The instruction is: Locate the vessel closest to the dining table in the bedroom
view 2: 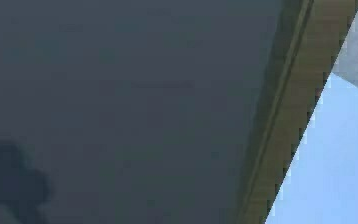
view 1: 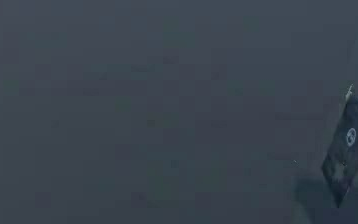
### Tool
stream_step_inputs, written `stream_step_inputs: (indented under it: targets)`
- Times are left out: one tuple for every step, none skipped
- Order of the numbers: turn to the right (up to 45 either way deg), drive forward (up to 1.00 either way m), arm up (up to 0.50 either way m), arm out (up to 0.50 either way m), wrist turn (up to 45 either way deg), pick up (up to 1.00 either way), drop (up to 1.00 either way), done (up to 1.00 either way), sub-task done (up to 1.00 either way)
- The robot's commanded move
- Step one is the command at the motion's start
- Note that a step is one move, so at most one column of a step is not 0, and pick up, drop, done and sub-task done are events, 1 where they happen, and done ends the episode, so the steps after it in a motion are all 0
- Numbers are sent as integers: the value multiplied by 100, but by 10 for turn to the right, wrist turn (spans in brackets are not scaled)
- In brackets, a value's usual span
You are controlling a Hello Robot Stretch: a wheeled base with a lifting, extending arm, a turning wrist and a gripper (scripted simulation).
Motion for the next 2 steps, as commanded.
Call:
stream_step_inputs:
  targets:
    - [-450,0,0,0,0,0,0,0,0]
    - [-450,0,0,0,0,0,0,0,0]
